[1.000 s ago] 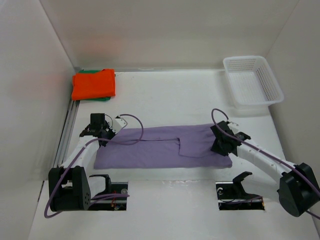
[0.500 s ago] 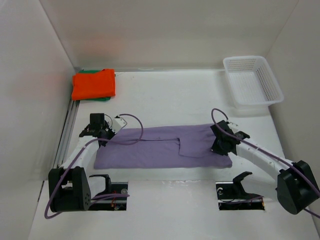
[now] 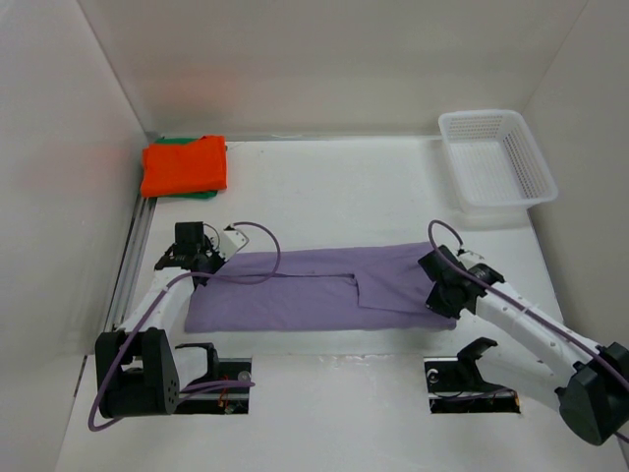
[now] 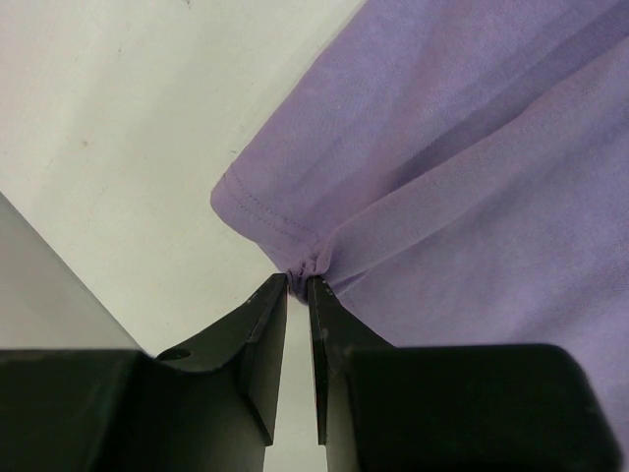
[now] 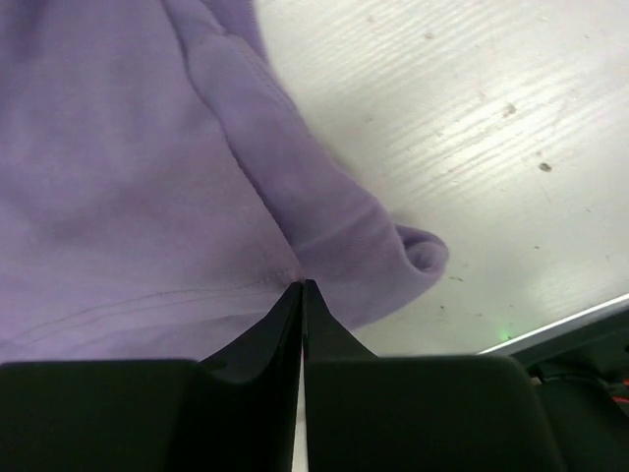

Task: Fold and stack the t-shirts
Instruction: Fold the other side of the tshirt into a rectangle, then rotate the tshirt 90 degrees

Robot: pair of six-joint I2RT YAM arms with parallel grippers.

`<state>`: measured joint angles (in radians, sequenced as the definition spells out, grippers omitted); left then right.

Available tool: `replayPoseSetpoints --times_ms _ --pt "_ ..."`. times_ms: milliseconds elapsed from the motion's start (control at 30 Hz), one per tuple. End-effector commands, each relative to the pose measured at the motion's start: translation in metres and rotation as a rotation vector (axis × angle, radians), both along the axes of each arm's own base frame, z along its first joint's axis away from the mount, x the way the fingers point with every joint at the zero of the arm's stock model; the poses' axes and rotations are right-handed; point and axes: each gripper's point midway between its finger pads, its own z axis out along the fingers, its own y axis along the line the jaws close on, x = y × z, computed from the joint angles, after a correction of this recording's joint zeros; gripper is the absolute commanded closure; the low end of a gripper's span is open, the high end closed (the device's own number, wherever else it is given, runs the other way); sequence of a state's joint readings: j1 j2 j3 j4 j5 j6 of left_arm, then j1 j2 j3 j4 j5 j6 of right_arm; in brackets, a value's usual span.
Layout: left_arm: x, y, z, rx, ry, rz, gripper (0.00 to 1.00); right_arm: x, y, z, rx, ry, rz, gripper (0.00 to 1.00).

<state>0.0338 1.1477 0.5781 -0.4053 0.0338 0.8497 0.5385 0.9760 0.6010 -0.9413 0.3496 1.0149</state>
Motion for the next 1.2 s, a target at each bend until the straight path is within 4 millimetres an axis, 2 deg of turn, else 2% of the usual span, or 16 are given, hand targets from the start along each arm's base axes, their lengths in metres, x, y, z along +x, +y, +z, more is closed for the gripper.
replayPoseSetpoints --times_ms 0,100,167,300,367,500,600,700,833,1033,1133,1167 --pt "0.01 -0.003 0.012 0.012 -0.059 -0.047 0.86 -0.003 -0.009 0.008 -0.053 0.009 -0.032 0.95" --pt "0.008 -0.002 0.011 0.016 -0.054 -0.052 0.84 -0.003 -0.01 0.011 -0.057 0.005 -0.029 0.95" --pt "0.006 -0.002 0.01 0.017 -0.048 -0.055 0.8 -0.002 -0.01 0.014 -0.056 -0.006 -0.031 0.89" --pt "-0.003 0.0 0.016 0.016 -0.007 -0.049 0.63 0.003 -0.011 0.029 -0.05 -0.051 -0.022 0.81" --pt "-0.008 -0.001 0.031 -0.001 0.005 -0.05 0.55 0.011 -0.01 0.047 -0.054 -0.098 -0.001 0.79" --pt "-0.008 -0.014 0.076 -0.101 -0.007 -0.072 0.49 0.038 -0.009 0.089 -0.104 -0.212 0.042 0.78" --pt "0.007 -0.024 0.092 -0.188 0.0 -0.067 0.48 0.071 -0.003 0.099 -0.143 -0.25 0.109 0.74" --pt "0.03 -0.021 0.078 -0.207 0.034 -0.01 0.48 0.104 -0.001 0.089 -0.143 -0.246 0.151 0.73" --pt "0.055 -0.004 0.042 -0.154 0.063 0.074 0.47 0.136 -0.006 0.068 -0.129 -0.232 0.149 0.72" --pt "0.059 0.001 -0.007 -0.121 0.168 0.099 0.46 0.165 -0.001 0.016 -0.105 -0.097 0.175 0.71" --pt "0.055 0.008 -0.025 -0.097 0.22 0.125 0.54 0.176 0.005 0.001 -0.102 -0.051 0.184 0.7" --pt "0.056 0.012 -0.026 -0.084 0.225 0.139 0.58 0.181 0.008 -0.002 -0.098 -0.041 0.193 0.69"
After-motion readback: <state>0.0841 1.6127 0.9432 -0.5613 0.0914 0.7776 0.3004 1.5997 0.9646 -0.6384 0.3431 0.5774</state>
